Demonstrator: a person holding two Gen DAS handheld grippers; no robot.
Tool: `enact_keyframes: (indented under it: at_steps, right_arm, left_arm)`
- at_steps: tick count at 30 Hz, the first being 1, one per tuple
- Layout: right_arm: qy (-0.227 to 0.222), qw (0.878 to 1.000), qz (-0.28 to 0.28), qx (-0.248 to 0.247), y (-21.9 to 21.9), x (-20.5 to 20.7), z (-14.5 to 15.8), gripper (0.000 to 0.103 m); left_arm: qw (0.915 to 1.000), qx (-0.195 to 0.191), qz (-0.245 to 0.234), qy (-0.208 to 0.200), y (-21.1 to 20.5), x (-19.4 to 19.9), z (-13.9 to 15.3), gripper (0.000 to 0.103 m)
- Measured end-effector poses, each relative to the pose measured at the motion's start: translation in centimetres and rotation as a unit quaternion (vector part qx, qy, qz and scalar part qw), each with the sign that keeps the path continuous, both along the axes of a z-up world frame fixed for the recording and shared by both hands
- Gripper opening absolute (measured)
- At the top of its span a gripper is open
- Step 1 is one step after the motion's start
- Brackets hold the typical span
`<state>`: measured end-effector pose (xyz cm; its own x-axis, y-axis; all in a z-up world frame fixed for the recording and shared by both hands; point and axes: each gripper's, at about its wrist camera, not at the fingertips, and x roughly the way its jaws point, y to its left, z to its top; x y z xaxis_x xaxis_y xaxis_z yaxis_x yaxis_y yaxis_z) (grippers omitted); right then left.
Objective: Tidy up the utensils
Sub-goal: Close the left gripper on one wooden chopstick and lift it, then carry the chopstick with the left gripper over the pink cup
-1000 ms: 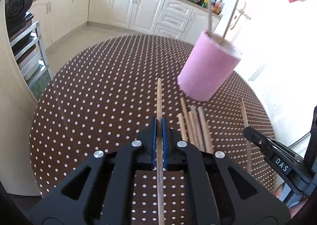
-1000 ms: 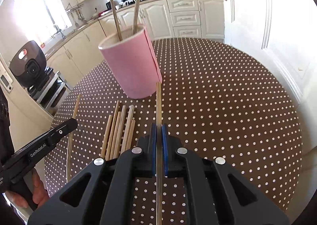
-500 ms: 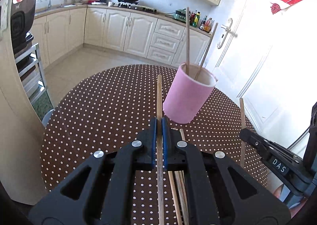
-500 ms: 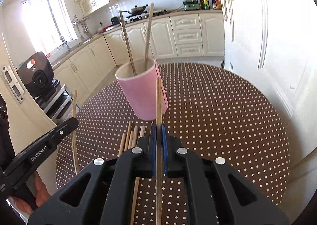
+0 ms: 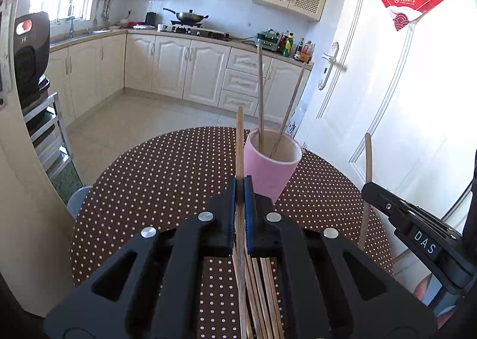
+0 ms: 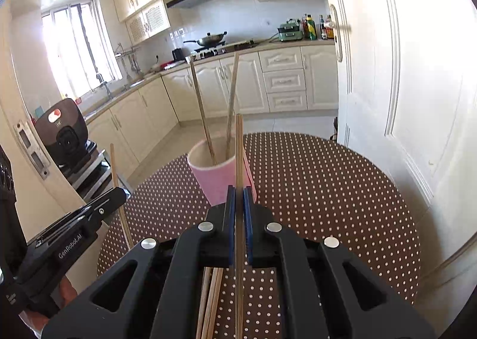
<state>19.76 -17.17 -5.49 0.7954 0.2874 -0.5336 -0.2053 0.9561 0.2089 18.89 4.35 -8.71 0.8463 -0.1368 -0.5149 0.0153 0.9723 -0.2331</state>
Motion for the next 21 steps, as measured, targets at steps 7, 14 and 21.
enact_keyframes:
  at_steps: [7,14,21]
  right_arm:
    - [-0.023,1.000,0.000,0.003,0.1,0.4,1.4,0.004]
    - [-0.036,0.999,-0.005,0.012,0.1,0.7,2.2,0.004]
    - [-0.056,0.998,-0.010,0.018,0.3,1.2,3.8,0.004]
  left_arm:
    - [0.9998,0.006,0.001,-0.018,-0.4,0.4,1.5,0.006]
    - [0.9993,0.015,-0.003,-0.035,-1.2,0.6,2.8,0.006]
    - [0.9985,0.017,-0.001,-0.053,-1.5,1.3,4.4,0.006]
